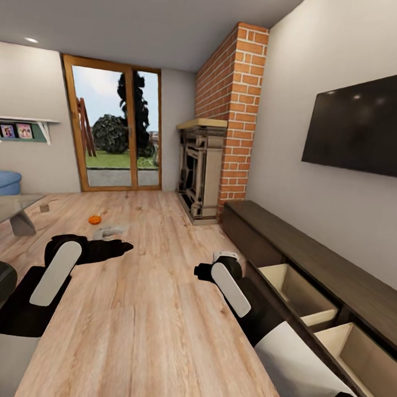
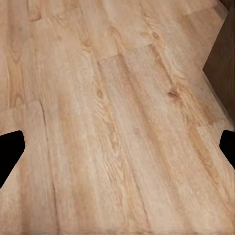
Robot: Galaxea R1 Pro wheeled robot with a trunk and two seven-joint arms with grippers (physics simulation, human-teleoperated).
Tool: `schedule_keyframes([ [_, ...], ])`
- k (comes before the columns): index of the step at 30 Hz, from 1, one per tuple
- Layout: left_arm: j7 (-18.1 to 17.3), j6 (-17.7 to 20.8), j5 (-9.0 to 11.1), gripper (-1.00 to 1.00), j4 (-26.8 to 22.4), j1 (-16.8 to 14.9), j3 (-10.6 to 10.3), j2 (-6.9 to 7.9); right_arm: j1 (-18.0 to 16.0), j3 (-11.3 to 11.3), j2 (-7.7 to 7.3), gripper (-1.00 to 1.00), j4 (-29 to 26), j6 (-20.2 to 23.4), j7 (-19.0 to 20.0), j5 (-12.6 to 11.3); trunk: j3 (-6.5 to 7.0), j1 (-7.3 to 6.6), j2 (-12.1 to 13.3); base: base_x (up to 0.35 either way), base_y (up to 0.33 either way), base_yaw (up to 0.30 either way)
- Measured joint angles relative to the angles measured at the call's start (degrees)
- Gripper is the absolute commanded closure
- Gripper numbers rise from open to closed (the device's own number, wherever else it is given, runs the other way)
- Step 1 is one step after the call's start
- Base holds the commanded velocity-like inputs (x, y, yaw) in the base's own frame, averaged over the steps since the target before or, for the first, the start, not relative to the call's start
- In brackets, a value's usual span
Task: Place each of the two pumpkins and all three candles from the living room inside a cabinet in the living room (use any cabinet), then make sure every cabinet is closed, and position the cauldron so it is next to a table in the living room.
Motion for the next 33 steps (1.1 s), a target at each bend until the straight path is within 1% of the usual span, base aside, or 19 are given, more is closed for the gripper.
schedule_keyframes([
  [1, -0.02, 0.00, 0.03, -1.00, 0.00, 0.51, 0.73, 0.02, 0.00, 0.01, -0.02, -1.00, 0.03, 0.00, 0.01, 0.00, -0.09, 0.00, 0.00, -0.226, 0.099, 0.104],
  [2, -0.03, 0.00, -0.09, -1.00, -0.01, 1.64, 2.44, 0.07, 0.01, 0.04, -0.05, -1.00, 0.07, -0.03, 0.02, -0.01, -0.18, 0.00, 0.00, -0.215, 0.092, 0.104],
  [3, -0.03, 0.00, -0.07, -1.00, 0.00, 2.31, 3.46, 0.11, 0.01, 0.08, -0.06, -1.00, 0.09, -0.04, 0.02, -0.01, -0.27, 0.00, 0.00, -0.163, 0.063, 0.102],
  [5, 0.01, -0.09, -0.41, -1.00, 0.07, 5.01, 7.05, 0.26, 0.06, 0.22, -0.08, -1.00, 0.12, -0.11, 0.05, 0.05, -0.45, -0.01, 0.00, -0.094, 0.037, 0.100],
  [8, 0.01, -0.09, -0.50, -1.00, 0.07, 7.60, 9.00, 0.44, 0.08, 0.40, -0.05, -1.00, 0.13, -0.15, 0.09, 0.11, -0.72, -0.02, 0.00, -0.048, 0.019, 0.091],
  [11, 0.02, -0.32, -0.83, -1.00, 0.29, 9.00, 9.79, 0.61, 0.09, 0.54, -0.02, -1.00, 0.11, -0.17, 0.11, 0.18, -0.99, -0.02, 0.00, -0.020, 0.008, 0.058],
  [13, -0.01, -2.09, -1.17, -1.00, 0.73, 9.55, 9.95, 0.74, 0.09, 0.58, -0.03, -1.00, 0.09, -0.17, 0.11, 0.21, -1.18, -0.02, 0.00, -0.009, 0.004, 0.028],
  [14, -0.28, -4.60, -1.77, -1.00, 1.31, 10.43, 10.06, 0.92, 0.10, 0.61, -0.06, -1.00, 0.08, -0.17, 0.12, 0.23, -1.27, -0.02, 0.00, -0.001, 0.002, 0.017],
  [17, -2.42, -9.37, -3.17, -1.00, 2.25, 12.22, 10.17, 1.25, 0.10, 0.63, -0.07, -1.00, 0.06, -0.18, 0.12, 0.24, -1.55, -0.03, 0.00, 0.024, 0.001, 0.011],
  [18, -5.35, -12.01, -4.71, -1.00, 2.81, 13.23, 10.21, 1.60, 0.10, 0.64, -0.08, -1.00, 0.06, -0.16, 0.12, 0.25, -1.65, -0.03, 0.00, 0.037, 0.001, 0.006],
  [20, -9.00, -14.04, -6.55, -1.00, 3.41, 13.95, 10.23, 1.87, 0.10, 0.65, -0.09, -1.00, 0.06, -0.13, 0.12, 0.25, -1.83, -0.03, 0.00, 0.024, 0.000, 0.004],
  [21, -12.29, -15.32, -8.49, -1.00, 4.31, 14.38, 10.25, 2.01, 0.10, 0.65, -0.09, -1.00, 0.06, -0.12, 0.12, 0.26, -1.93, -0.03, 0.00, 0.015, 0.000, 0.002],
  [22, -13.72, -15.82, -9.57, -1.00, 4.98, 14.55, 10.25, 2.04, 0.10, 0.65, -0.09, -1.00, 0.06, -0.11, 0.12, 0.26, -2.02, -0.03, 0.00, 0.010, 0.000, 0.001],
  [24, -16.92, -17.00, -13.51, -1.00, 8.49, 14.92, 10.25, 1.92, 0.10, 0.70, -0.08, -1.00, 0.05, -0.14, 0.12, 0.26, -2.21, -0.02, 0.00, 0.006, 0.000, 0.001],
  [27, -18.00, -18.70, -15.94, -1.00, 11.62, 15.00, 10.14, 1.79, 0.10, 1.21, -0.06, -1.00, 0.05, -0.16, 0.12, 0.25, -2.50, -0.02, 0.00, 0.003, 0.000, 0.000],
  [29, -18.56, -22.35, -18.25, -1.00, 16.05, 15.08, 10.08, 1.69, 0.10, 2.49, -0.06, -1.00, 0.05, -0.18, 0.12, 0.24, -2.69, -0.02, 0.00, 0.001, 0.000, 0.000],
  [30, -18.74, -23.68, -18.87, -1.00, 17.94, 15.10, 10.06, 1.67, 0.10, 2.92, -0.04, -1.00, 0.05, -0.21, 0.12, 0.24, -2.78, -0.02, 0.00, 0.000, 0.000, 0.000],
  [33, -18.95, -25.36, -19.40, -1.00, 20.36, 15.13, 10.05, 1.65, 0.10, 3.33, -0.03, -1.00, 0.05, -0.24, 0.12, 0.25, -3.06, -0.02, 0.00, 0.000, 0.000, 0.000],
])
